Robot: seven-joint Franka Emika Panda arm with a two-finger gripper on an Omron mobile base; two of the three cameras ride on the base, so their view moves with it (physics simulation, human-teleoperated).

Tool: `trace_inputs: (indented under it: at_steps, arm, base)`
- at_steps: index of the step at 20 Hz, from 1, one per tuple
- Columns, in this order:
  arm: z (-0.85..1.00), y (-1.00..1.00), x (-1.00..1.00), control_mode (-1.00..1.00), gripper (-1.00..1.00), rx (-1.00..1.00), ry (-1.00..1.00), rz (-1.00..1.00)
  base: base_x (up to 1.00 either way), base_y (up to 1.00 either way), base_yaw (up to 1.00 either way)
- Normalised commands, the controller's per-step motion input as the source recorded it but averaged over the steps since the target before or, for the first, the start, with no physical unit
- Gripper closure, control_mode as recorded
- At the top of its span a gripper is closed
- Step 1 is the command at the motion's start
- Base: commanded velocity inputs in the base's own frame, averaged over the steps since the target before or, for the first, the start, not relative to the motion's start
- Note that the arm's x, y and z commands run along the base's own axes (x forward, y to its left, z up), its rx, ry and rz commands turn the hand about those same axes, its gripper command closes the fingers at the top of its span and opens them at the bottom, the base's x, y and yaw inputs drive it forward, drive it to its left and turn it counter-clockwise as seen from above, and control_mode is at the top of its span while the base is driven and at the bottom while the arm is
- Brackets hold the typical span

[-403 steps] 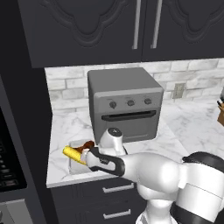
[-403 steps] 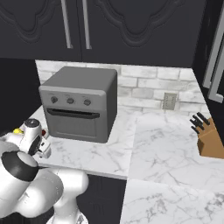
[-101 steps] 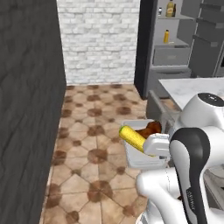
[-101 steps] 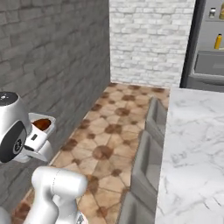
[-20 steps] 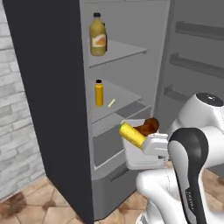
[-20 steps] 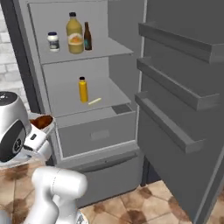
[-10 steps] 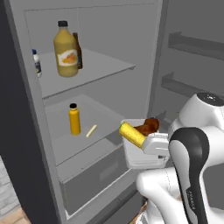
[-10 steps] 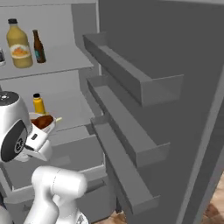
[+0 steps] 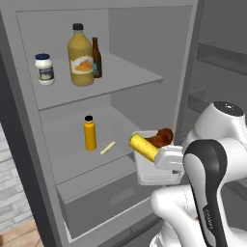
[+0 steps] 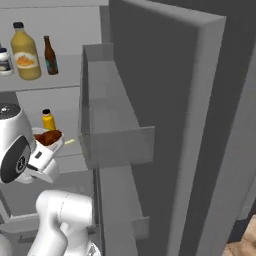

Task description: Place the tupperware on the top shelf of the fridge. Make space for the tupperware among the existing items by rearranging them on the shelves if needed. Close the fridge door when finished.

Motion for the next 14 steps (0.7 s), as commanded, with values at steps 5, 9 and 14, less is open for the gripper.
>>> trace_inputs:
  at_steps: [5, 9, 14]
  arm:
    - [0.0, 0.0, 0.0, 1.0, 1.0, 0.0, 0.0, 0.0]
    - [0.0, 0.0, 0.0, 1.0, 1.0, 0.0, 0.0, 0.0]
    - [0.09, -0.1, 0.0, -1.0, 1.0, 0.0, 0.0, -0.03]
  base:
    - [0.37, -0.13, 0.35]
    - [0.57, 0.0, 0.02]
    - [0.38, -0.09, -0.01]
